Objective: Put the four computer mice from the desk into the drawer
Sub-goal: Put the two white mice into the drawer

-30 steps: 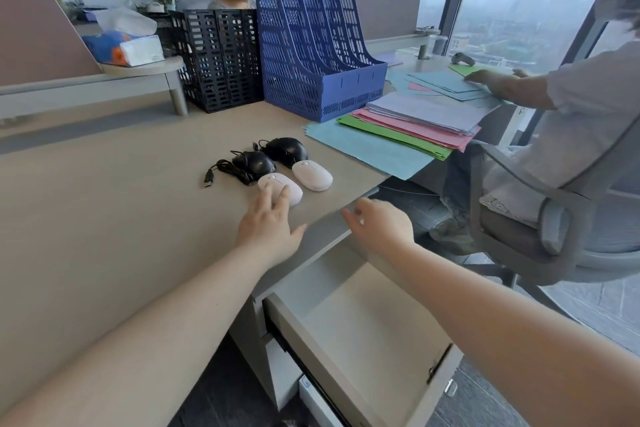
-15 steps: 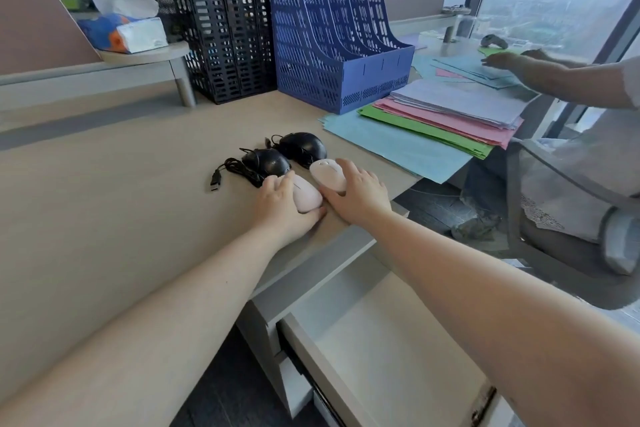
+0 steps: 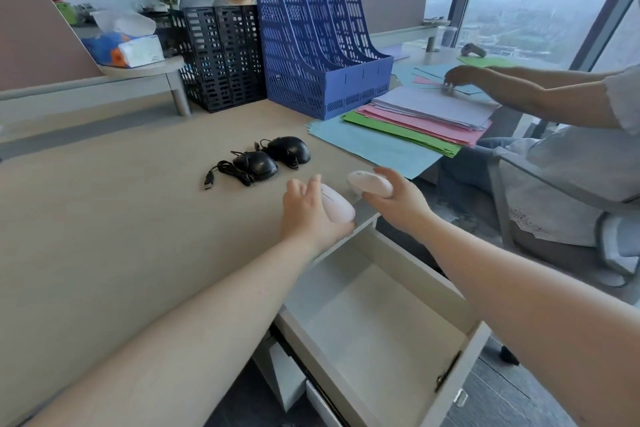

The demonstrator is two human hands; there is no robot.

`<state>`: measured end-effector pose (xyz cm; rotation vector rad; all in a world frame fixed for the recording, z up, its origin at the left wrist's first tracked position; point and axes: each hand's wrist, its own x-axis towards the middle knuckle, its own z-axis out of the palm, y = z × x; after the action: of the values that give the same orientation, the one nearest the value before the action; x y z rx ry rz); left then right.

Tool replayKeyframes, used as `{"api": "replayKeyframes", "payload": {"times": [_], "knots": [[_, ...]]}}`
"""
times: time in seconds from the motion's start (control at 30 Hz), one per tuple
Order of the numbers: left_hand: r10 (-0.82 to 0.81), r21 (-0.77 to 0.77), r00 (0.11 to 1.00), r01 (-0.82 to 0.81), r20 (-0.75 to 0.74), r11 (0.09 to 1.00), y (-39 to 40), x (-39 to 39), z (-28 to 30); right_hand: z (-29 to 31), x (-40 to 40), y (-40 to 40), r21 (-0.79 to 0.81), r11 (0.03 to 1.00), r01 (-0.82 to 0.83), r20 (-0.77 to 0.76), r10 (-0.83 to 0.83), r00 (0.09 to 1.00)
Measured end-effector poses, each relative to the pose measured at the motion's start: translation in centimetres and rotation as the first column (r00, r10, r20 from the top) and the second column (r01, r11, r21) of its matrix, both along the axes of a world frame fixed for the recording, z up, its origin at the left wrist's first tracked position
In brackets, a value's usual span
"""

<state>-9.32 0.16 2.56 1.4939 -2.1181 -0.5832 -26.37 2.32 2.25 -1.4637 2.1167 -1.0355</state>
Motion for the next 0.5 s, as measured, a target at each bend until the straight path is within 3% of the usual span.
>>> {"api": "replayKeyframes", "payload": {"times": [0.27,0.5], "knots": [[-0.092,0.047,0.984,0.086,0.154,0.995,6.4,-2.9,-5.2,-4.9,-2.7,7.2,0.2,0.979,0.043,-0.001,-0.044,0.999],[-0.075,0.156,0.971,0.039,0.228,0.987,6.4,-3.0,-9.8,-8.7,-2.1,7.0,0.37,0.929,-0.017,0.031,0.006,0.999]]}}
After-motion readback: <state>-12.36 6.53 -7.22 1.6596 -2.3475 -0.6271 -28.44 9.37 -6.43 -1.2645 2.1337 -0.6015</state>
